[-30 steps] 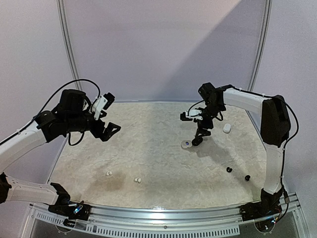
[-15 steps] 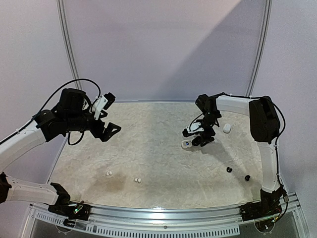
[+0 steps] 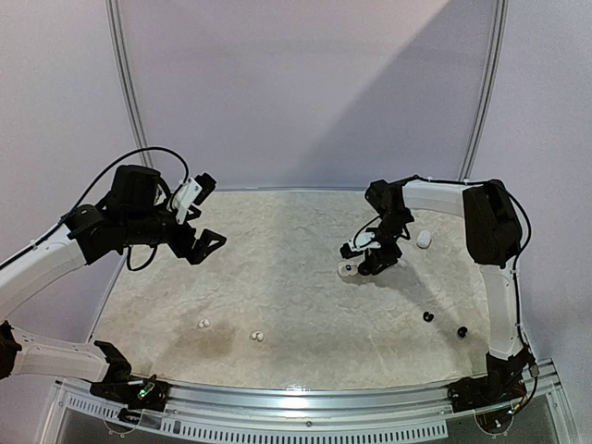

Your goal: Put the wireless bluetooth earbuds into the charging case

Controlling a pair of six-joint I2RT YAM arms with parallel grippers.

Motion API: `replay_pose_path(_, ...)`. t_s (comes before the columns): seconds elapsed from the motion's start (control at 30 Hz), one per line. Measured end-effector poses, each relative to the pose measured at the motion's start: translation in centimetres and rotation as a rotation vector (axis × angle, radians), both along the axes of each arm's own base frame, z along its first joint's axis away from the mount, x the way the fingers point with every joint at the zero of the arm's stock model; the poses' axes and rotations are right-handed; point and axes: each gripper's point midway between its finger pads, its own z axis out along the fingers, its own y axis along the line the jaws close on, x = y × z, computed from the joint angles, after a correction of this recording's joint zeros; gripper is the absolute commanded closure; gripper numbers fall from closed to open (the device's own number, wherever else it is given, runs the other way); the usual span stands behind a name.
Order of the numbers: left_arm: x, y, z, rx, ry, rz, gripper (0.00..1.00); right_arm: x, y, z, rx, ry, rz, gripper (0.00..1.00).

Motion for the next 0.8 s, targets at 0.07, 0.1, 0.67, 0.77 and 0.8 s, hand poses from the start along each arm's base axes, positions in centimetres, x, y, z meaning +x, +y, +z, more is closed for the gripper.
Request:
replay_pose_path(0.07, 0.0, 0.0, 0.0, 0.001, 0.0, 0.0, 0.02, -0.2, 0.1, 0.0, 0.013, 0.001, -0.012, 0.62)
replay_pose_path(0.1, 0.0, 0.0, 0.0, 0.001, 0.0, 0.0, 0.02, -0.3, 0.2, 0.0, 0.022, -0.001, -0.018, 0.64)
replay_pose_path(0.67, -0.2, -0.6, 0.9, -0.056, 0.017, -0.004, 0.06, -0.6, 2.5, 9.4, 0.272, -0.344, -0.158, 0.81)
replay_pose_path(0.77, -0.4, -1.4, 2.1, -0.112, 0.021, -0.028, 0.12, -0.6, 5.2, 16.0, 0.405, -0.508, -0.189, 0.83)
replay_pose_path(0.8, -0.5, -1.7, 2.6, -0.139, 0.023, -0.037, 0.14, -0.8, 6.3, 18.4, 0.454, -0.563, -0.194, 0.83)
